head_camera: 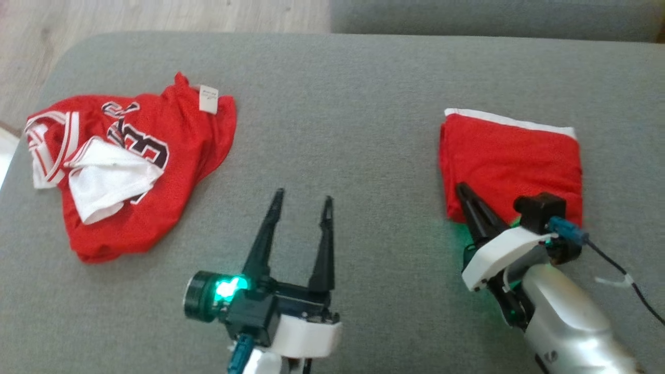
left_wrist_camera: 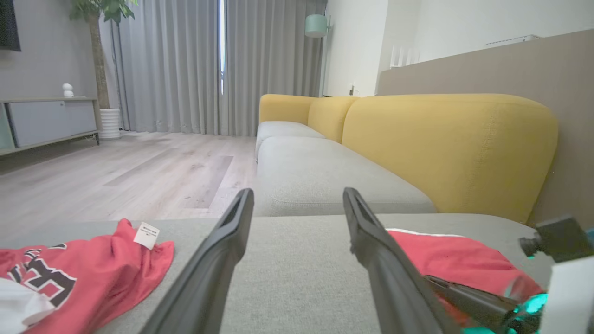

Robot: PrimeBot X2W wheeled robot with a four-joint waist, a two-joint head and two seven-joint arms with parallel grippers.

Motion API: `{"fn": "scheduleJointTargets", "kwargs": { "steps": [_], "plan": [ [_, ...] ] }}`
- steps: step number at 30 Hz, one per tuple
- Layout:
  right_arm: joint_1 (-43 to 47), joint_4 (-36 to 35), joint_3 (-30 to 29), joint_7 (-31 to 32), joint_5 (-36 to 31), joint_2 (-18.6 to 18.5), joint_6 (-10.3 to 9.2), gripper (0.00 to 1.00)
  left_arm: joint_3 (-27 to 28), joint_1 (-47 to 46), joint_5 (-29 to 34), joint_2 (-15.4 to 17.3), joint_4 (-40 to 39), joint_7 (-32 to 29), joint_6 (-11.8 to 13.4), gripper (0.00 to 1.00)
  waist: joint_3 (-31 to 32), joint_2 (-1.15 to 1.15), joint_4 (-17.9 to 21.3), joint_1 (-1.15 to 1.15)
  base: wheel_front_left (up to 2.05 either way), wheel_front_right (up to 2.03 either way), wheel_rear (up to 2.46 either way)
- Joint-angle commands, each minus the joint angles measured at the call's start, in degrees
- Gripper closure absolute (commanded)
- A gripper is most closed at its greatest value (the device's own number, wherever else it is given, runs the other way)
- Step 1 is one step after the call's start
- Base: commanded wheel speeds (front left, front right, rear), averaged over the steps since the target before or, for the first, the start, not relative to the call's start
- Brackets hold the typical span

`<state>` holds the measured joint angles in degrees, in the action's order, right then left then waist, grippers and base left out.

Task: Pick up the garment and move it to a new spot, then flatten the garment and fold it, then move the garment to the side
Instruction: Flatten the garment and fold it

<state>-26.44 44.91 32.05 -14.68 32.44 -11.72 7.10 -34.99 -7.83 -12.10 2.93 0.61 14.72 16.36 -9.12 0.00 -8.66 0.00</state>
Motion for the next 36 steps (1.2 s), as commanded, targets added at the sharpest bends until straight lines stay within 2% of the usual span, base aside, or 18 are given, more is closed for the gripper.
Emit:
{"fn": "scheduleJointTargets", "kwargs": {
  "steps": [1, 2, 3, 11, 17, 29, 36],
  "plan": [
    [1.5, -3.2, 0.7, -0.3, -0.7, -0.3, 0.39, 0.57, 2.4, -0.3, 0.5, -0.1, -2.0, 0.3, 0.5, 0.00, 1.4, 0.00, 1.3, 0.00, 0.00, 0.00, 0.00],
    [2.6, -5.0, 0.4, -0.3, -1.0, -0.5, 0.39, 0.15, 3.0, 0.2, 0.6, -0.1, -2.0, 0.3, 0.6, 0.00, 2.2, 0.00, 2.0, 0.00, 0.00, 0.00, 0.00],
    [3.7, -7.1, -0.3, -0.3, -1.6, -0.8, 0.39, 0.00, 3.6, 0.8, 0.7, -0.1, -1.8, 0.3, 0.7, 0.00, 2.9, 0.00, 2.5, 0.00, 0.00, 0.00, 0.00],
    [17.0, -25.7, -8.8, -0.3, -10.0, -2.8, 0.39, 0.00, 10.5, 6.9, 3.3, 0.0, -0.3, 0.3, -0.2, 0.00, 8.8, 0.00, 7.2, 0.00, 0.00, 0.00, 0.00],
    [26.3, -34.7, -17.2, -0.3, -13.4, -0.6, 0.39, 0.00, 15.0, 11.8, 5.3, 0.1, -1.6, 0.3, -1.4, 0.00, 11.4, 0.00, 9.6, 0.00, 0.00, 0.00, 0.00],
    [34.7, -37.2, -22.0, -0.3, -15.0, 0.8, 0.39, 0.00, 19.5, 17.8, 6.4, 0.0, 0.1, 0.3, -4.2, 0.00, 13.8, 0.00, 10.1, 0.00, 0.00, 0.00, 0.00],
    [34.7, -36.6, -22.5, -0.3, -15.2, 1.2, 0.39, 0.00, 21.0, 19.4, 5.8, 0.0, -0.3, 0.3, -4.2, 0.00, 14.2, 0.00, 10.1, 0.00, 0.00, 0.00, 0.00]
  ]
}}
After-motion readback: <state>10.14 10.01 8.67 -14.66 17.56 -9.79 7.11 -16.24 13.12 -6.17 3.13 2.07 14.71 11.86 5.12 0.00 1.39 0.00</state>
